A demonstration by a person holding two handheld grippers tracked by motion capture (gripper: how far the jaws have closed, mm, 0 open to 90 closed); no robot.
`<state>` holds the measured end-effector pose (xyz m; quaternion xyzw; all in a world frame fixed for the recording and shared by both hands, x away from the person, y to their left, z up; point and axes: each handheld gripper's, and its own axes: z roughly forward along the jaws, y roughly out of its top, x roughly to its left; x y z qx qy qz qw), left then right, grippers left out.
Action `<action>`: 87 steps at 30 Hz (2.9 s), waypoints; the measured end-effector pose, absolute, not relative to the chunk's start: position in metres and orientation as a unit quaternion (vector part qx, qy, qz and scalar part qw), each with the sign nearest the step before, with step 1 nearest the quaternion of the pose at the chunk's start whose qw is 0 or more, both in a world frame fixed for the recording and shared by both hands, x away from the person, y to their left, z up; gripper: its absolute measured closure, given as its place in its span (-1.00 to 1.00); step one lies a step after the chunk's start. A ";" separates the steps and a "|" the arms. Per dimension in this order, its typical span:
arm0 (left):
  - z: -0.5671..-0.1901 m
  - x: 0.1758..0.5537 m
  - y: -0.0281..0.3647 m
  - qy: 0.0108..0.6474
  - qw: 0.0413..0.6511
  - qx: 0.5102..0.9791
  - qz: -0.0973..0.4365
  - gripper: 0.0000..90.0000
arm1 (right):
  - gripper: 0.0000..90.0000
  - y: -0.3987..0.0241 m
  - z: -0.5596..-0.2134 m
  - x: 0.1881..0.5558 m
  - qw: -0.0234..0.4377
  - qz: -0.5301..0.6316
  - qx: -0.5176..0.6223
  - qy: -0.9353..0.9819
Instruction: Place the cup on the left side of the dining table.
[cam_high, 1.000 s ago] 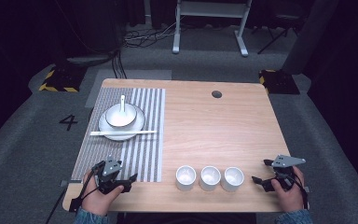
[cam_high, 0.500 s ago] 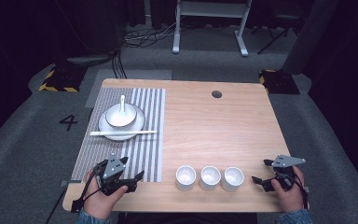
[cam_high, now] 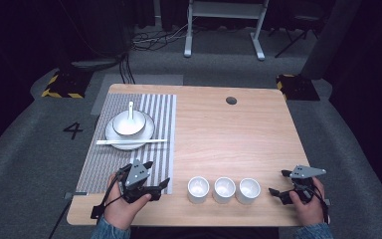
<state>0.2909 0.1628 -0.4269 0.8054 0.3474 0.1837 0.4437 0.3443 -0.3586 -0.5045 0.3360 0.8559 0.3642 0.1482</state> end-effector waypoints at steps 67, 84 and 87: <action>-0.494 0.291 0.061 0.284 0.457 0.832 0.135 -0.41 | -0.85 -0.358 -0.505 0.344 0.149 0.364 0.336 0.856; -0.486 0.293 0.059 0.279 0.443 0.842 0.126 -0.41 | -0.85 -0.359 -0.504 0.344 0.149 0.364 0.336 0.856; -0.482 0.293 0.060 0.282 0.448 0.839 0.127 -0.41 | -0.85 -0.358 -0.504 0.344 0.149 0.364 0.336 0.856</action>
